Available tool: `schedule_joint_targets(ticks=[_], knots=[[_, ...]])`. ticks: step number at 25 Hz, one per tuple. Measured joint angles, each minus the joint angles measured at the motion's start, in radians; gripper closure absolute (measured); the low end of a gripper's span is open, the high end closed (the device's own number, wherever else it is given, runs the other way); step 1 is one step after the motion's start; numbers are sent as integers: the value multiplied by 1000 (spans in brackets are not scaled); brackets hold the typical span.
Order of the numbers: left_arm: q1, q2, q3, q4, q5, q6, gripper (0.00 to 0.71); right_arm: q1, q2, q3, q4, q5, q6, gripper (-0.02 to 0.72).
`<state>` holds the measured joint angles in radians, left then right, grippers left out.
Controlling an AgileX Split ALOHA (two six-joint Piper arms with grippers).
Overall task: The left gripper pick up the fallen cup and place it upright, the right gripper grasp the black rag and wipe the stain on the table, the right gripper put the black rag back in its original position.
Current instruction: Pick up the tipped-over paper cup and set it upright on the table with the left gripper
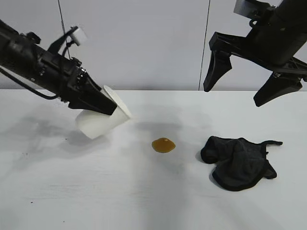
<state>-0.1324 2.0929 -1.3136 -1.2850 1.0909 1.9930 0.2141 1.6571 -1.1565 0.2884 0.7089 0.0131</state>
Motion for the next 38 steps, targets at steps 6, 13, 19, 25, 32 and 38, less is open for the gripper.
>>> schedule_joint_targets(ticks=[6,13,19,25,32,38], knots=[[30,-1,105,-156,64,290,254,0,0,0,0,0,-1,22],[36,-1,217,-392,64,575,254,0,0,0,0,1,-1,22],[36,-1,284,-406,64,638,254,0,0,0,0,1,-1,22],[36,14,307,-412,61,667,254,0,0,0,0,0,-2,22],[36,93,307,-413,54,667,254,0,0,0,0,0,-2,22],[36,95,307,-413,54,670,254,0,0,0,0,0,-2,22]])
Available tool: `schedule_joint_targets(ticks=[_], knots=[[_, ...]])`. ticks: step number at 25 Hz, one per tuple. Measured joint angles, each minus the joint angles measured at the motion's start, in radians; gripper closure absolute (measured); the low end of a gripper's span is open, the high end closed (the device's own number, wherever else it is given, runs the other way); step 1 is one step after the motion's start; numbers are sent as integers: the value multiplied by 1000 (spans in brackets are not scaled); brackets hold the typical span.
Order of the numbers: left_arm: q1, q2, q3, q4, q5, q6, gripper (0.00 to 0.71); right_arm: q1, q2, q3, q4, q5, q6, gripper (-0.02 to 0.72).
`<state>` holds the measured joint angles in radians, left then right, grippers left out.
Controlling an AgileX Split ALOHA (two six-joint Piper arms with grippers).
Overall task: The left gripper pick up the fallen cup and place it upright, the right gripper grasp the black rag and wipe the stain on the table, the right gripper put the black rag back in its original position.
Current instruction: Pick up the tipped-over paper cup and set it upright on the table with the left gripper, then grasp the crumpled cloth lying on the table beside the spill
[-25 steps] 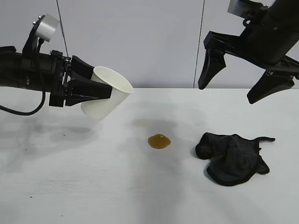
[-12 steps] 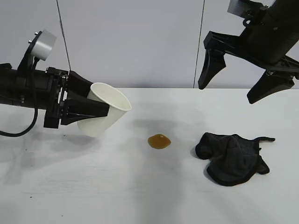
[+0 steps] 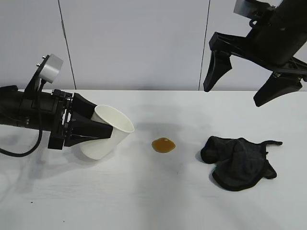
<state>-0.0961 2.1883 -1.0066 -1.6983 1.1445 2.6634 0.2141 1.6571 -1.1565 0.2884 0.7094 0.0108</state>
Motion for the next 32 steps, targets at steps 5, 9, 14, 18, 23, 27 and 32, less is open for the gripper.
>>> schedule_joint_targets(ticks=[5,9,14,18,23,27,32], knots=[[0,0,3,0,0,1,247,0,0,0,0,0,0,22],[0,0,15,-1,0,-16,145,0,0,0,4,0,0,22],[0,0,17,-1,0,-51,42,0,0,0,11,0,0,22],[0,-43,17,-1,-1,-180,22,0,0,0,14,0,0,22],[0,-178,18,24,-61,-350,17,0,0,0,14,3,-1,22],[0,-292,18,151,-239,-719,17,0,0,0,14,7,-1,22],[1,-404,-63,401,-334,-1277,17,0,0,0,14,8,-1,22]])
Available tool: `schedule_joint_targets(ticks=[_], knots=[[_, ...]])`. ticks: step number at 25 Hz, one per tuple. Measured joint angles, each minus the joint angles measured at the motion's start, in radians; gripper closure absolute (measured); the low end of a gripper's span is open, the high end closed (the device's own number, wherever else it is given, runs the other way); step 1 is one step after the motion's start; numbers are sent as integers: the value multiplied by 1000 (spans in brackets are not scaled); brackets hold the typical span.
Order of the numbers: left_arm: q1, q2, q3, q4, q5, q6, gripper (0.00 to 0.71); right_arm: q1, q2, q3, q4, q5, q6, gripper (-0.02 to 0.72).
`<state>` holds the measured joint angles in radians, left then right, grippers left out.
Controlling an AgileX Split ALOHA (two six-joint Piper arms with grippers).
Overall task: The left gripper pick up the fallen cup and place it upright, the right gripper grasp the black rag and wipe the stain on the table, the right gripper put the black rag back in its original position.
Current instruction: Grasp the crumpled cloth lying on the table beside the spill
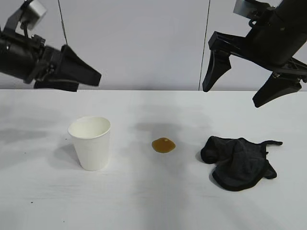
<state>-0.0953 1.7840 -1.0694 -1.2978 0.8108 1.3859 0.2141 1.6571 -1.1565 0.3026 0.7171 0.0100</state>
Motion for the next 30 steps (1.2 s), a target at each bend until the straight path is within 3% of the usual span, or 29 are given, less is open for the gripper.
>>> schedule_joint_targets(ticks=[4,8,13,21,23,30], knots=[[-6,-6,-58,219,-5,-365,17,0,0,0,1,-2,0,22],[-49,-6,-87,355,-10,-538,17,0,0,0,1,-9,1,22],[-78,-6,-88,375,-24,-574,17,0,0,-1,-30,21,34,22],[-79,-6,-88,380,-23,-582,17,0,0,19,-278,47,166,52],[-86,-6,-88,388,-32,-593,17,0,0,42,-303,46,171,55],[-141,-6,-88,422,-63,-647,17,0,3,84,-303,-3,172,55]])
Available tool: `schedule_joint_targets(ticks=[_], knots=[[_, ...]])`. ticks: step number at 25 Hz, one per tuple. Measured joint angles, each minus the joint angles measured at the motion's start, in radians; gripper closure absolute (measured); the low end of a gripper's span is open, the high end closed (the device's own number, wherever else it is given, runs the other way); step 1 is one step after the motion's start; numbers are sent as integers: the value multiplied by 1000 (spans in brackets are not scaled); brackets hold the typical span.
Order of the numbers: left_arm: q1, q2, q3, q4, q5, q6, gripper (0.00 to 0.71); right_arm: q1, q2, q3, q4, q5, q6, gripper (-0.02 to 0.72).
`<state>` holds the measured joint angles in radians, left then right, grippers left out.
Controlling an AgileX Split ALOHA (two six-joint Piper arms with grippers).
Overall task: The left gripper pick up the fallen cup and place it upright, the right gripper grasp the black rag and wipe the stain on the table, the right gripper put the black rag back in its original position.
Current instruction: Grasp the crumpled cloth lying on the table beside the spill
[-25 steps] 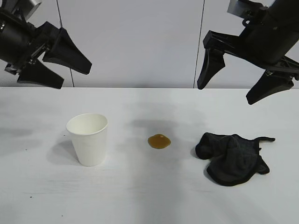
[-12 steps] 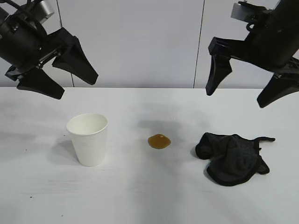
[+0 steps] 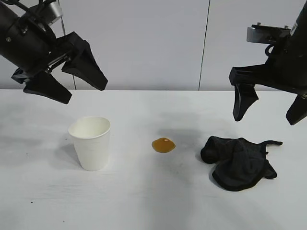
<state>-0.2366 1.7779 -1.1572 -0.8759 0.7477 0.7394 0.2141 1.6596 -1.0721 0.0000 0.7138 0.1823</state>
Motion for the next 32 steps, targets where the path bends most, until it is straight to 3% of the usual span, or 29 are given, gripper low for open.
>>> schedule_joint_targets(ticks=[23,29,32], knots=[[-5,0,0,26,-25,-54,16,0,165,5,32,-76,1,77],[-5,0,0,26,-28,-54,16,0,272,5,50,-130,1,218],[-5,0,0,26,-30,-54,16,2,299,3,73,-150,5,470]])
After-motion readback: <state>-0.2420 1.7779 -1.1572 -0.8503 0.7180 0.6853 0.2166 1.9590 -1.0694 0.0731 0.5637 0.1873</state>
